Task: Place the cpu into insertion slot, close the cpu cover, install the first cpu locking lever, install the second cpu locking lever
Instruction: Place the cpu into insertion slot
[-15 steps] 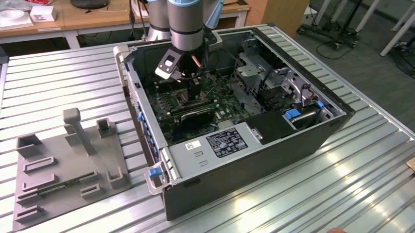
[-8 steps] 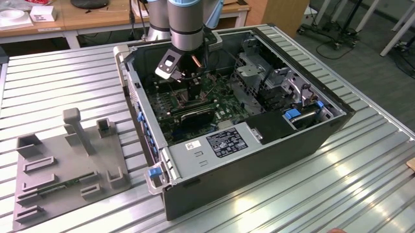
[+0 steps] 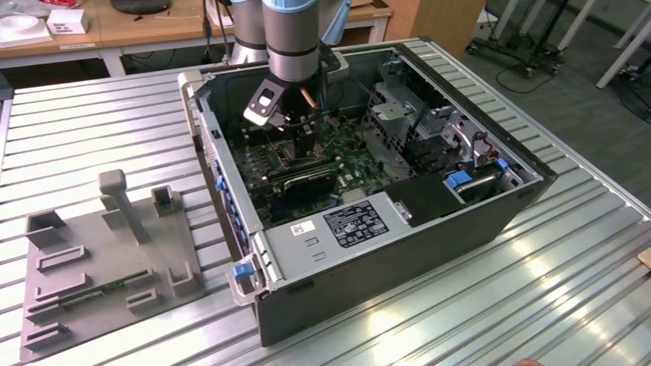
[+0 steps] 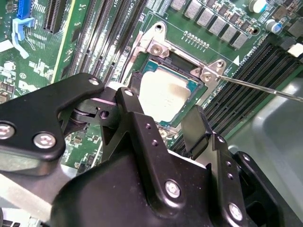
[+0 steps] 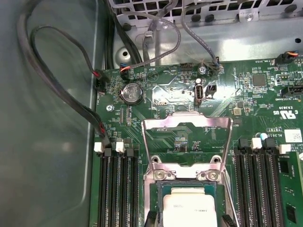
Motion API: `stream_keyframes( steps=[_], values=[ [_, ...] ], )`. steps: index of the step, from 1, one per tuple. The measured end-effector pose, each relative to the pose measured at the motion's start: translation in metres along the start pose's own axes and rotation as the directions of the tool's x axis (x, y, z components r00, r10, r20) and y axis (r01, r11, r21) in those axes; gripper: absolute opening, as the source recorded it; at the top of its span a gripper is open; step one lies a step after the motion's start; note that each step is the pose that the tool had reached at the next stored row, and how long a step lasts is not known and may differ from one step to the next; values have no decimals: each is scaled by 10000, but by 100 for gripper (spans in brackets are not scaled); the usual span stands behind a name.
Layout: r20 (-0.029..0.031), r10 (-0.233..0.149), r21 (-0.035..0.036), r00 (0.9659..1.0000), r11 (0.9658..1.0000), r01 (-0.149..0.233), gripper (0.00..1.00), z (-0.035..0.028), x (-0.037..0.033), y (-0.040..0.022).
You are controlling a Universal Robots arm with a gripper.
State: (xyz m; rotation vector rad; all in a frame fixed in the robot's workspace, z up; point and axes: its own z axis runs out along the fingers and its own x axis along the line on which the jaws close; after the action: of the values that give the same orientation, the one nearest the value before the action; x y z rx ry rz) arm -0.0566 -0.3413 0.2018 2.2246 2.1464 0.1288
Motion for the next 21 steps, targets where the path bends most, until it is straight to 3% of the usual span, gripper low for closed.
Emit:
stream_keyframes(
  steps=[5,21],
  values=[
    [26,6,-1,10000,10000,-6,61,36,-1,-4],
    [34,72,-2,10000,10000,-72,61,52,33,-6]
  ],
)
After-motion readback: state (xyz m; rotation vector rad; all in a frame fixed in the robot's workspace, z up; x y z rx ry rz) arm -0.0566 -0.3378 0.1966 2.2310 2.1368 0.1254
